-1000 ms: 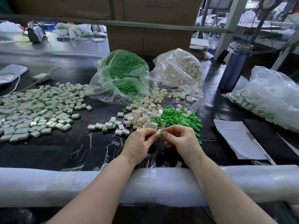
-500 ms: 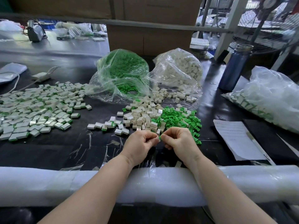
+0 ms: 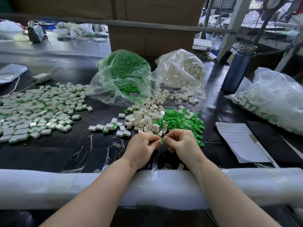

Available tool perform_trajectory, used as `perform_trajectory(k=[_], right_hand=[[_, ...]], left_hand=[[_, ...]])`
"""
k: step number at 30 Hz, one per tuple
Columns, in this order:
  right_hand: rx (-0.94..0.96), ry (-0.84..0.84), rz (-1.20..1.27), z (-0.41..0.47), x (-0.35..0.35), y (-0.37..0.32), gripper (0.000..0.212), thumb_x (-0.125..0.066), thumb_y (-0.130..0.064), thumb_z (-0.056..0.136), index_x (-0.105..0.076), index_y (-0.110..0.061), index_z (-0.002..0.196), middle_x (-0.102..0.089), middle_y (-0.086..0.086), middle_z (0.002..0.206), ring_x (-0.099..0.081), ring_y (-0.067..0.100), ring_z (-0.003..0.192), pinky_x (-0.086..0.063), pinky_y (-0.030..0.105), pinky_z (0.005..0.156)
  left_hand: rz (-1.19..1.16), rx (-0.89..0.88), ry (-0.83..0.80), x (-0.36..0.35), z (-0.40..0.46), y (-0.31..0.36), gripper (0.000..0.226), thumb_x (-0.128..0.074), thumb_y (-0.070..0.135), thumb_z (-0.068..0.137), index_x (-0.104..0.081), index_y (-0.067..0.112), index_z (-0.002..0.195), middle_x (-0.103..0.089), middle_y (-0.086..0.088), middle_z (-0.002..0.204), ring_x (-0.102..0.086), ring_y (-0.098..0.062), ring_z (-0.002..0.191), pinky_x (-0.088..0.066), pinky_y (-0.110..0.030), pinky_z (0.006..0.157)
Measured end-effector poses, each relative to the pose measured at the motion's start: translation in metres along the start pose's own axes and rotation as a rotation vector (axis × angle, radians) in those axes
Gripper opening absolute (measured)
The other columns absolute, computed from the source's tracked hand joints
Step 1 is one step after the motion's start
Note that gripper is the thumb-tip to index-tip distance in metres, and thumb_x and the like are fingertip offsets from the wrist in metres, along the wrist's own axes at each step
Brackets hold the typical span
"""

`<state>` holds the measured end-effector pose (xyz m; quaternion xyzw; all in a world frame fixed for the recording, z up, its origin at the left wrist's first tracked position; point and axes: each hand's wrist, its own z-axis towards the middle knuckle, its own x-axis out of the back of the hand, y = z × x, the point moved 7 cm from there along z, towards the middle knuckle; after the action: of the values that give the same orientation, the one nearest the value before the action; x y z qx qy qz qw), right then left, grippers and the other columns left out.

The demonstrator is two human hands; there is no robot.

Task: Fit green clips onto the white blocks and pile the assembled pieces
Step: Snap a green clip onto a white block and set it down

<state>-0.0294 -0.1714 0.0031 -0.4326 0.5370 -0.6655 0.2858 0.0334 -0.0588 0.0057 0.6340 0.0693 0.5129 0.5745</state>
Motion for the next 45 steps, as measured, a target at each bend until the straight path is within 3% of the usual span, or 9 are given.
perform_trajectory(k=[7, 17, 22, 26, 31, 34, 40, 45], right_hand=[[0.038, -0.022, -0.017, 0.0, -0.001, -0.002, 0.024, -0.066, -0.001, 0.082, -0.061, -0.015, 0.063, -0.055, -0.008, 0.048, -0.049, 0.002, 0.043, -0.044, 0.017, 0.048], [0.049, -0.025, -0.043, 0.0, 0.0, -0.002, 0.023, -0.066, 0.0, 0.082, -0.062, -0.014, 0.064, -0.056, -0.004, 0.053, -0.049, 0.001, 0.045, -0.045, 0.017, 0.049], [0.042, -0.015, 0.024, -0.001, 0.001, -0.002, 0.02, -0.066, -0.002, 0.082, -0.062, -0.012, 0.065, -0.055, -0.004, 0.05, -0.049, 0.004, 0.044, -0.044, 0.018, 0.048], [0.026, 0.011, 0.027, 0.0, 0.001, 0.0, 0.021, -0.067, -0.003, 0.082, -0.061, -0.013, 0.064, -0.054, -0.005, 0.048, -0.048, 0.004, 0.042, -0.043, 0.018, 0.046], [0.032, -0.026, -0.013, -0.001, 0.0, -0.001, 0.023, -0.067, -0.003, 0.082, -0.062, -0.015, 0.062, -0.055, -0.008, 0.047, -0.05, 0.004, 0.045, -0.045, 0.019, 0.049], [0.037, -0.03, -0.016, -0.001, 0.0, -0.001, 0.025, -0.067, -0.002, 0.082, -0.061, -0.015, 0.061, -0.056, -0.007, 0.049, -0.049, 0.004, 0.045, -0.045, 0.02, 0.048], [0.027, -0.016, -0.007, -0.001, 0.0, -0.001, 0.028, -0.066, -0.001, 0.082, -0.06, -0.017, 0.06, -0.055, -0.01, 0.045, -0.048, 0.001, 0.042, -0.043, 0.016, 0.047], [0.04, -0.017, 0.101, -0.001, 0.0, -0.004, 0.018, -0.063, -0.001, 0.084, -0.059, -0.008, 0.068, -0.054, -0.006, 0.051, -0.047, 0.002, 0.044, -0.042, 0.015, 0.048]], left_hand=[[-0.053, 0.045, -0.008, 0.001, 0.0, -0.002, 0.013, -0.063, 0.013, 0.086, -0.072, 0.008, 0.093, -0.07, -0.006, 0.088, -0.063, -0.021, 0.088, -0.048, -0.034, 0.088], [0.151, -0.094, 0.027, 0.0, -0.001, 0.009, 0.014, -0.061, 0.014, 0.087, -0.072, 0.006, 0.092, -0.067, -0.008, 0.089, -0.057, -0.021, 0.088, -0.044, -0.034, 0.084], [-0.15, 0.063, -0.021, 0.001, 0.001, 0.001, 0.014, -0.063, 0.008, 0.086, -0.071, 0.002, 0.095, -0.07, -0.013, 0.089, -0.061, -0.017, 0.083, -0.05, -0.034, 0.087], [-0.2, 0.083, -0.042, -0.001, 0.001, 0.001, 0.014, -0.062, 0.006, 0.086, -0.07, -0.002, 0.094, -0.069, -0.016, 0.085, -0.058, -0.016, 0.076, -0.049, -0.031, 0.082], [-0.121, 0.079, -0.034, -0.002, 0.0, -0.003, 0.012, -0.064, 0.01, 0.085, -0.072, 0.004, 0.093, -0.069, -0.008, 0.083, -0.062, -0.022, 0.083, -0.05, -0.035, 0.087], [-0.047, 0.025, -0.007, -0.001, 0.0, 0.0, 0.013, -0.064, 0.012, 0.085, -0.072, 0.006, 0.094, -0.068, -0.005, 0.086, -0.061, -0.019, 0.085, -0.048, -0.03, 0.086], [0.121, -0.109, 0.005, 0.0, -0.001, 0.01, 0.015, -0.061, 0.013, 0.087, -0.072, 0.003, 0.091, -0.067, -0.01, 0.086, -0.056, -0.021, 0.085, -0.044, -0.031, 0.083], [-0.131, 0.044, -0.003, -0.001, 0.001, 0.0, 0.02, -0.062, 0.012, 0.087, -0.069, 0.004, 0.104, -0.07, -0.007, 0.095, -0.063, -0.019, 0.09, -0.049, -0.031, 0.09]])
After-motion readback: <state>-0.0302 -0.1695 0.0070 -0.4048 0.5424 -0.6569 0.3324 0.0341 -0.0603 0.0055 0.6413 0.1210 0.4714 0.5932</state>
